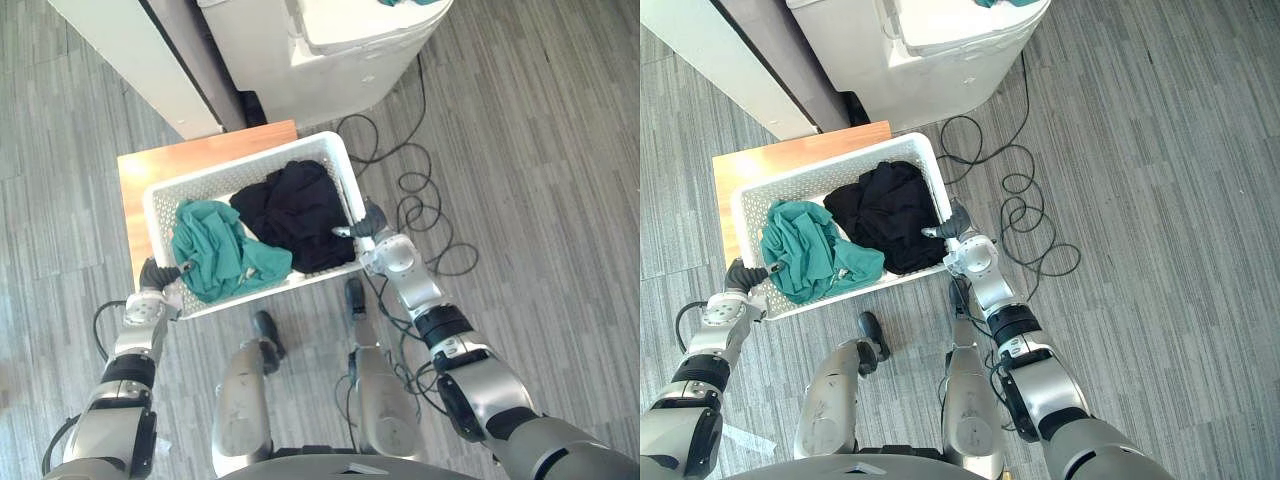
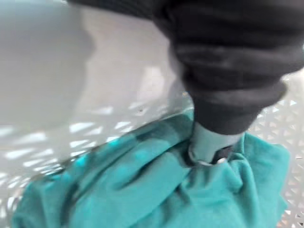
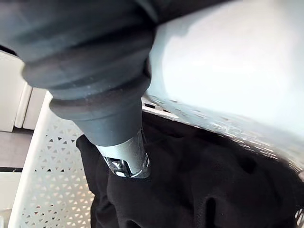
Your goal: Pick up the laundry basket with both hands and put the clothes into the washing machine.
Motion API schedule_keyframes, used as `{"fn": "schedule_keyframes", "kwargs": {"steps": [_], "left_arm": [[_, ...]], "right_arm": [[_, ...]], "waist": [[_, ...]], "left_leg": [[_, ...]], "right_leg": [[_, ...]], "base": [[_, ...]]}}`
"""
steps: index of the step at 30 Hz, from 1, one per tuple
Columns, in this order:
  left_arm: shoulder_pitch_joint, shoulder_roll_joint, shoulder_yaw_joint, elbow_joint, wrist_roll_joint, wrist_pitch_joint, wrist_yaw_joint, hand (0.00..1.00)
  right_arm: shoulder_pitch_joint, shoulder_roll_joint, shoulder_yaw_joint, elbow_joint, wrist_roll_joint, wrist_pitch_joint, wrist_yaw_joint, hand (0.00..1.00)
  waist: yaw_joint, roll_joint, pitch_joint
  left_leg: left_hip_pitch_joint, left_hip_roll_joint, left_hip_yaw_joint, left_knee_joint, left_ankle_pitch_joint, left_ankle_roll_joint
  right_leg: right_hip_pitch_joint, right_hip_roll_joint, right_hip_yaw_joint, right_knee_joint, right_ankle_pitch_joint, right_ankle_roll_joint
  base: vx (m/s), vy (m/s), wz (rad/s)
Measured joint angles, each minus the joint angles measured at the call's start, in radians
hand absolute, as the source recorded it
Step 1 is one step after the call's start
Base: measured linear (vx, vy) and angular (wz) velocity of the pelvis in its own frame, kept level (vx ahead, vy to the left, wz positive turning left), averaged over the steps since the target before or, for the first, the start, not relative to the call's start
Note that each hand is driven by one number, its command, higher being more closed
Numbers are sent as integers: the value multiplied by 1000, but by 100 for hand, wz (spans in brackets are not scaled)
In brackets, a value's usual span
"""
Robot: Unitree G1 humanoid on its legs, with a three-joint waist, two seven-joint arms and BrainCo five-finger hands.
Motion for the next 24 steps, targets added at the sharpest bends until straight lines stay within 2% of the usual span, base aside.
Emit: {"fn": "schedule_keyframes", "kwargs": {"steps": [10, 16, 20, 24], "left_arm": [[2, -1, -11, 20, 5, 24, 0, 100], [77, -25, -11, -27, 9, 46, 0, 100], [182, -63, -12, -107, -11, 54, -1, 100], [329, -99, -29, -224, -62, 54, -3, 100]], "right_arm": [[-8, -1, 12, 51, 0, 4, 14, 100], [122, 1, 0, -49, 9, 26, 35, 100], [253, 1, -32, -148, 19, 30, 46, 100], [409, 2, -80, -287, 43, 19, 70, 100]], "waist": [[-1, 0, -1], [-5, -6, -6], [-9, -15, -37], [-14, -30, -120]], "left_leg": [[37, 0, -3, -2, -2, -1], [87, -3, -15, -18, -7, -2], [121, -7, -45, -39, -2, -7], [182, -27, -69, -99, 11, -15]], "right_leg": [[38, 1, -12, 0, -6, -8], [92, 0, -30, 0, -21, -11], [137, 2, -69, 0, -42, -17], [191, 0, -94, 0, -73, -25]], "base": [[-6, -52, 1], [16, -30, 6], [40, -48, 24], [64, -36, 22]]}}
